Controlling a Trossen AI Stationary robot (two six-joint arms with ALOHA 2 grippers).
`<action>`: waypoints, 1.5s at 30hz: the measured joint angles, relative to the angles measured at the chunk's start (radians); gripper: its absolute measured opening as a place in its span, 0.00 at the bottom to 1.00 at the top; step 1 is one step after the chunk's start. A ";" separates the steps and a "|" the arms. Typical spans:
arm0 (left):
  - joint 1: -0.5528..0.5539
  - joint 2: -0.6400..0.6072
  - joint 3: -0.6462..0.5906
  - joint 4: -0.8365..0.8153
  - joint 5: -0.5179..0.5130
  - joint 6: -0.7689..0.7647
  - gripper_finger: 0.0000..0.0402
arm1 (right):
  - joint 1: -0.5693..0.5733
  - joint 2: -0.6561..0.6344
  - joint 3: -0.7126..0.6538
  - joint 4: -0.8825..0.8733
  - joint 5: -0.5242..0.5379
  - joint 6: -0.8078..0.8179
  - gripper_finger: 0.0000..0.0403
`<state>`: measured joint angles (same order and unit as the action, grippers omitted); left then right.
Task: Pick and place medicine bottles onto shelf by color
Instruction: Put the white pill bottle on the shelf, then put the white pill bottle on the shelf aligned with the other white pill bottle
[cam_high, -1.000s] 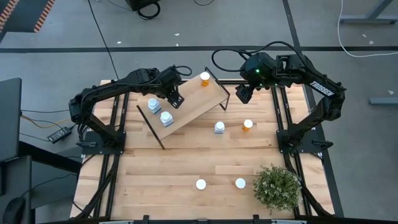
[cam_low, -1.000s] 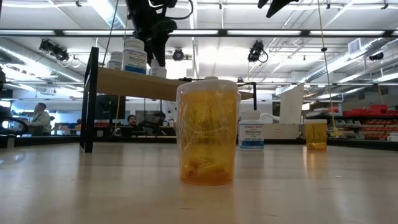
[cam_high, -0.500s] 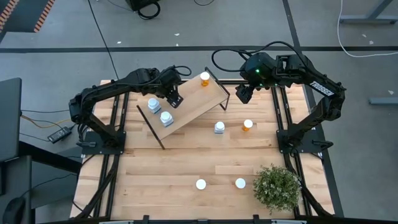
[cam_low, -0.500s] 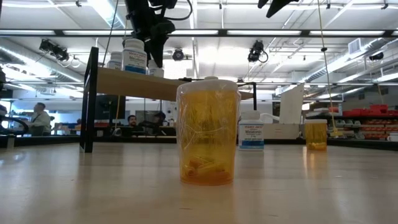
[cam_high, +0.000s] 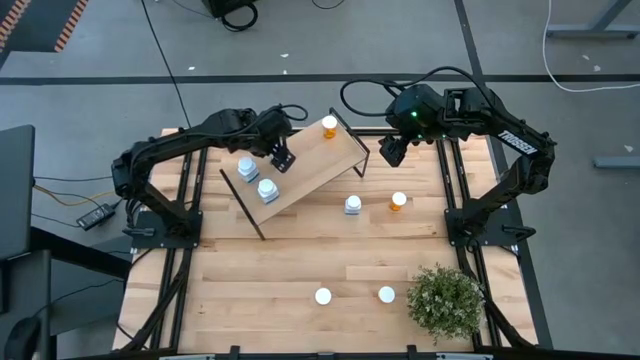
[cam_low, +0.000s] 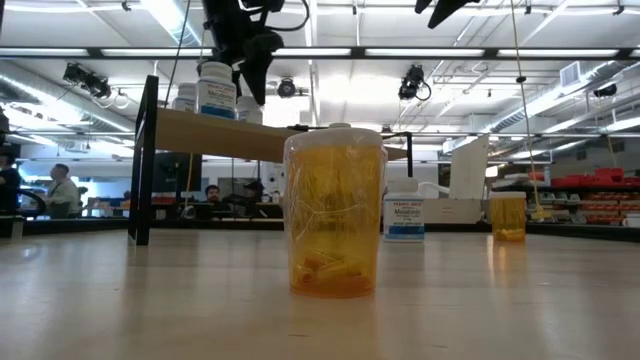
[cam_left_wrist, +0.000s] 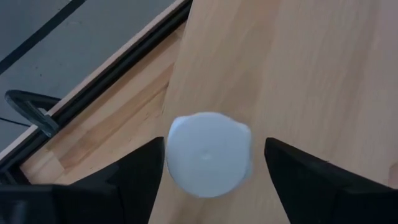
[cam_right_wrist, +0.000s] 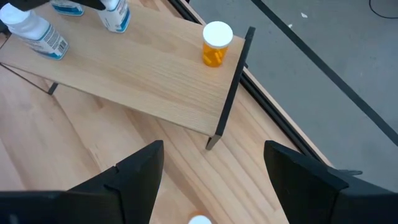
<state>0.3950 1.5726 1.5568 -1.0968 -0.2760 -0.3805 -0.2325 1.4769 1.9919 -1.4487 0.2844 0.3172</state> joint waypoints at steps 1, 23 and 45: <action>0.000 0.000 0.008 0.001 0.000 0.000 0.72 | 0.000 0.000 0.000 0.000 0.000 -0.003 0.70; -0.232 0.070 0.215 0.349 0.048 0.149 0.70 | 0.000 -0.028 0.000 -0.105 -0.065 -0.066 0.70; -0.355 0.393 0.215 0.485 0.117 0.392 0.70 | 0.000 -0.211 0.000 -0.123 0.005 0.062 0.70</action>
<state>0.0404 1.9653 1.7714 -0.6113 -0.1591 0.0112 -0.2327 1.2663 1.9923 -1.5715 0.2890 0.3790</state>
